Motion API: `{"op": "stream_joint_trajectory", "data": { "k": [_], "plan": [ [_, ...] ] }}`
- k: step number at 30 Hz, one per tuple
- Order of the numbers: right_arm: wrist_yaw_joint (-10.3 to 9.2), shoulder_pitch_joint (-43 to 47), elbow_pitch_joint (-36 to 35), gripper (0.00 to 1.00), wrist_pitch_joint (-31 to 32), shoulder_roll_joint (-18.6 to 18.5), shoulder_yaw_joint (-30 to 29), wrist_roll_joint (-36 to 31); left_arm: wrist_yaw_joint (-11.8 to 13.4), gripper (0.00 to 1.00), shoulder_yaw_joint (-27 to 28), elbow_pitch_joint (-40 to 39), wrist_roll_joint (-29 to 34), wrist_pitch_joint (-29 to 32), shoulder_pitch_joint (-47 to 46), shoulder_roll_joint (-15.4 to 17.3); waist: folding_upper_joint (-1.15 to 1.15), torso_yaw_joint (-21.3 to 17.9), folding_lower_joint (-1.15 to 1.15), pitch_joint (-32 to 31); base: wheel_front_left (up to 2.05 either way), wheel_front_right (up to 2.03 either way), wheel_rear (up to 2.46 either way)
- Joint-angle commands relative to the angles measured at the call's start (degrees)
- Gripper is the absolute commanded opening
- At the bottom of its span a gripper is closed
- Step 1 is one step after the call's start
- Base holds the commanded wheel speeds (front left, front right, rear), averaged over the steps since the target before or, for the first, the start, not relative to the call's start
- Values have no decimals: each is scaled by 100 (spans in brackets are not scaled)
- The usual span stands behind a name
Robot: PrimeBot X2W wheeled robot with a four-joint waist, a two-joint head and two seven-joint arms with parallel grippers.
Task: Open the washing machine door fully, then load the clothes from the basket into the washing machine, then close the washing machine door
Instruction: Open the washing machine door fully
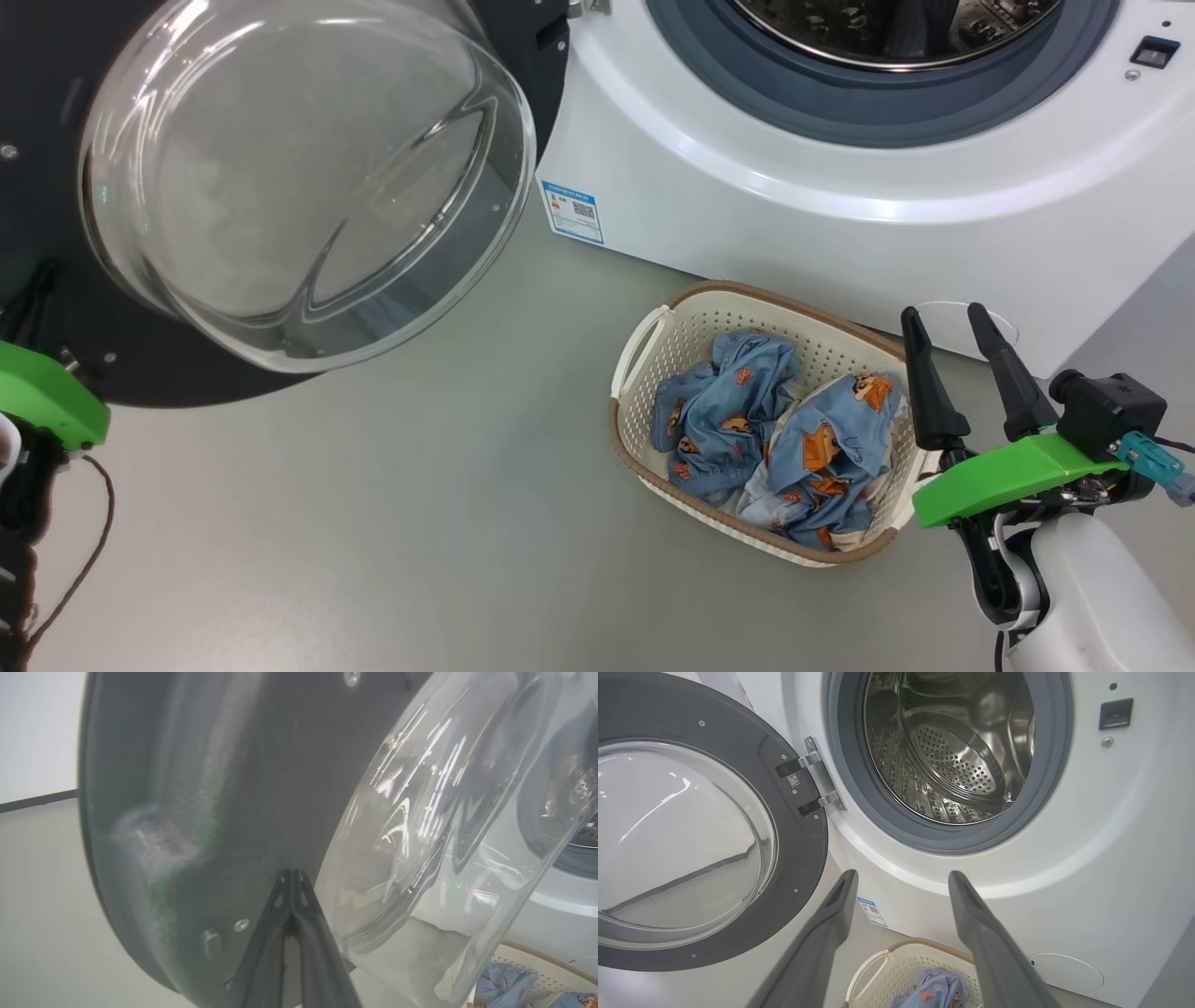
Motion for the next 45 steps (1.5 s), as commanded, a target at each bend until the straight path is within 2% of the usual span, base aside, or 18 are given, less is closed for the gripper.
{"op": "stream_joint_trajectory", "data": {
  "k": [1,15,36,37,38,39,40,41,45],
  "plan": [
    [43,-28,-142,100,-70,41,119,-46,38,0,143,67,-69,-103,-310,477,0,-24,0,-27,0,0,0],
    [43,47,-142,100,-70,51,116,-31,38,0,-199,333,-318,-260,-345,439,0,-8,0,-175,0,0,0],
    [43,203,-245,100,-70,76,83,45,38,0,-683,-461,-917,-578,368,618,0,-156,0,-351,0,0,0],
    [43,216,-251,100,-70,80,76,47,38,13,-685,-520,-929,-588,418,618,0,-170,0,-365,0,0,0],
    [43,225,-259,100,-70,84,73,49,38,34,-680,-584,-938,-597,467,621,0,-187,0,-376,0,0,0],
    [43,234,-268,100,-70,86,66,48,38,49,-673,-649,-941,-604,516,621,0,-203,0,-388,0,0,0],
    [43,242,-277,100,-70,89,57,48,38,93,-663,-715,-944,-609,568,619,0,-221,0,-399,0,0,0],
    [43,248,-284,100,-70,91,54,51,38,100,-653,-784,-937,-613,619,620,0,-242,0,-408,0,0,0],
    [43,253,-315,100,-70,101,60,61,48,100,-423,-1119,-920,-620,832,615,0,-374,0,-438,0,0,0]
  ]
}}
